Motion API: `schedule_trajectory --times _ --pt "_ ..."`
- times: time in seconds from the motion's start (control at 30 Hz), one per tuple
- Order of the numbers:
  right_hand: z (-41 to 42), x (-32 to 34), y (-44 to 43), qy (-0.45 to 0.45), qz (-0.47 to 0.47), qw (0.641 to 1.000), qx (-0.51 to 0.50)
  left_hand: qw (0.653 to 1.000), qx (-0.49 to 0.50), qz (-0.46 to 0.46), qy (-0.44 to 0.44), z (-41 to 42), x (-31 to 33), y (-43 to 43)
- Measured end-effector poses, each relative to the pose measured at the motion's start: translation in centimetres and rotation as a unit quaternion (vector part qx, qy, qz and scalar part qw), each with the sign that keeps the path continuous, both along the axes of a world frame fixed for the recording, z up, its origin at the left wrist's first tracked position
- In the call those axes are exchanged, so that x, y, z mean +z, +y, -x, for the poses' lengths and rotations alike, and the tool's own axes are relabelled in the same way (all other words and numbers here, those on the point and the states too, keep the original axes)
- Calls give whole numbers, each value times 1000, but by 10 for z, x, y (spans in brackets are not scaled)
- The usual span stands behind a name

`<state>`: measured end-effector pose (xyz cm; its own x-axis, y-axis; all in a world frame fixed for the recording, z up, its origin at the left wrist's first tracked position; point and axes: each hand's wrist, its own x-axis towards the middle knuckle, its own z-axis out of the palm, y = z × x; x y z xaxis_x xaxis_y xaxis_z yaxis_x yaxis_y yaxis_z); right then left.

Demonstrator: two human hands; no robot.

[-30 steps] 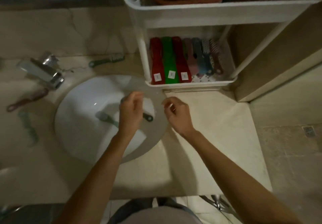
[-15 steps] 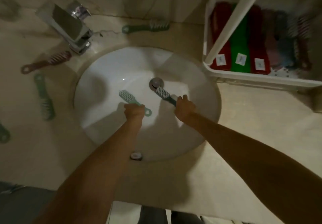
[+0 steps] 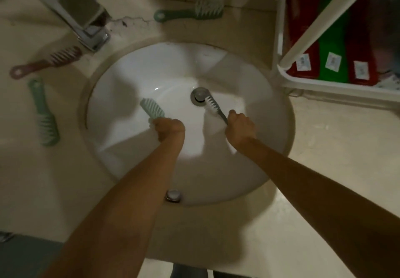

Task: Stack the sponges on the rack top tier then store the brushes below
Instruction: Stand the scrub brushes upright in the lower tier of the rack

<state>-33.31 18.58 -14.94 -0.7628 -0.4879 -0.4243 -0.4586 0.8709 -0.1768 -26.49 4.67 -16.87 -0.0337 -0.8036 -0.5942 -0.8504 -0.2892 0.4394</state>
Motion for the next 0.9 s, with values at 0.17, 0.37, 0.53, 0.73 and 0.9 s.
schedule_trajectory --times 0.17,0.37,0.53,0.73,0.9 --pt "-2 35 6 -28 61 996 -55 995 -66 38 59 -8 41 4" --pt "-5 112 26 -193 301 906 -229 908 -319 155 222 -39 123 27" --pt "-17 180 62 -297 447 773 -338 843 -455 115 264 -30 176 45" --pt "-12 231 118 -378 486 714 -333 765 -567 137 273 -9 205 86" --pt "-3 242 165 -404 535 634 -386 728 -612 134 280 12 215 129"
